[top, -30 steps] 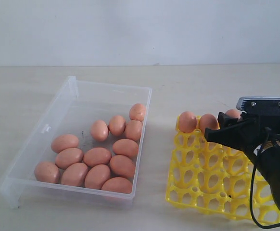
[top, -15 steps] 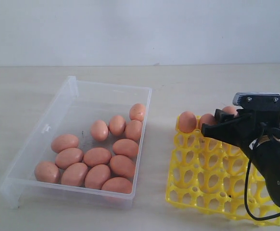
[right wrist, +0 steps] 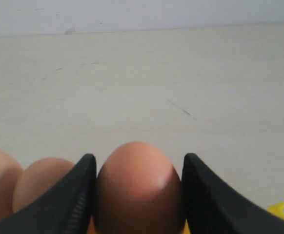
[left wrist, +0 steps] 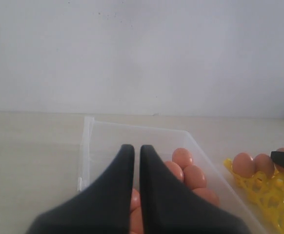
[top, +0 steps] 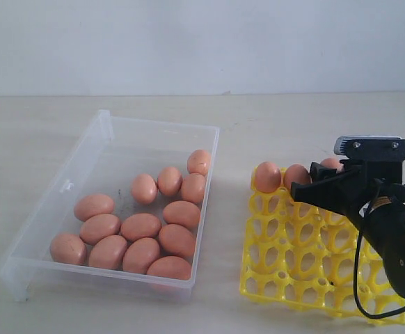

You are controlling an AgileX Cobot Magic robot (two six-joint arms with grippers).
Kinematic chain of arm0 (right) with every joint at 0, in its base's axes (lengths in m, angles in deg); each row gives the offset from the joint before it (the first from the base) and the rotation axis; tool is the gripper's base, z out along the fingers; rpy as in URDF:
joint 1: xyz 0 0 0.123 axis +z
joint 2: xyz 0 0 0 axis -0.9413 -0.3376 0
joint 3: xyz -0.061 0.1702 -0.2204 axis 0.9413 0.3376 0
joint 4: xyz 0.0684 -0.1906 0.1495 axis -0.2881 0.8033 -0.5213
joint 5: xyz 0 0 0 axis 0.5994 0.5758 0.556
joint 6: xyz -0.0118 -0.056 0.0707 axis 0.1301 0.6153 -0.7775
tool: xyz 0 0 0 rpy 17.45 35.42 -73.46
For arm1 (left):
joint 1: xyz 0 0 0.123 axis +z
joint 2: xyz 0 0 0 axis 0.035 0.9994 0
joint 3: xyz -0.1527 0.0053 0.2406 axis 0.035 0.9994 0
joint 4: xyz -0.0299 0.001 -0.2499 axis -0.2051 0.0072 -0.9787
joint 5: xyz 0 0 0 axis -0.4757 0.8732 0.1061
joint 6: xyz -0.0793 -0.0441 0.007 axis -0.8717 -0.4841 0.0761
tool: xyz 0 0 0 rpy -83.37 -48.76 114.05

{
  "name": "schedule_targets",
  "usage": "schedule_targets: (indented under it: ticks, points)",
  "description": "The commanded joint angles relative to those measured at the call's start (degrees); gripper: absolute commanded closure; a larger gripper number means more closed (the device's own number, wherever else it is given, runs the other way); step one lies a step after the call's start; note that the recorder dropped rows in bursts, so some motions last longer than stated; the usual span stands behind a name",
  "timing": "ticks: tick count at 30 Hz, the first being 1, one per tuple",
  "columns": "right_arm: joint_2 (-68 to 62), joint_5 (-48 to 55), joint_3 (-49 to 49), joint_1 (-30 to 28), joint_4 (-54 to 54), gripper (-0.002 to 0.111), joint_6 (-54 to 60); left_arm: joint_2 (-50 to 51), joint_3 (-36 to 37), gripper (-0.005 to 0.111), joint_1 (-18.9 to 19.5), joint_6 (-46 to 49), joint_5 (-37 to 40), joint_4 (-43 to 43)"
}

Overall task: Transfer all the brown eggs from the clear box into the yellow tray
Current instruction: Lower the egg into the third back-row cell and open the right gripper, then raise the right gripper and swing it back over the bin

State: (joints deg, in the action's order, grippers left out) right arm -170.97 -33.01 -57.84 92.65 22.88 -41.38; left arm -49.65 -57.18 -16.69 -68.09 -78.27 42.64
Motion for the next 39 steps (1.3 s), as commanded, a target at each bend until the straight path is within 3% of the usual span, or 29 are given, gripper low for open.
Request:
schedule_targets:
  ticks: [1, 18, 24, 30, 35, 39]
  points:
    - [-0.1, 0.4, -0.2, -0.2, 0.6, 0.069, 1.1, -0.2, 0.1, 0.103, -0.5, -0.5, -0.3, -0.1]
    - [-0.1, 1.1, -0.2, -0.2, 3.4, 0.068, 1.1, -0.2, 0.1, 0.103, -0.5, -0.5, -0.3, -0.1]
    - [-0.1, 1.8, -0.2, -0.2, 2.5, 0.046, 1.1, -0.2, 0.1, 0.103, -0.5, -0.5, 0.0, -0.1]
    - [0.1, 2.3, -0.2, -0.1, 1.7, 0.043, 0.9, -0.2, 0.1, 0.103, -0.5, -0.5, 0.0, -0.1]
    - [7.8, 1.1, 1.1, -0.1, 1.7, 0.043, -0.1, -0.2, 0.1, 0.103, -0.5, -0.5, 0.0, -0.1]
    - [18.1, 9.5, 0.8, -0.1, 9.1, 0.043, -0.3, -0.2, 0.1, 0.103, -0.5, -0.5, -0.2, -0.1]
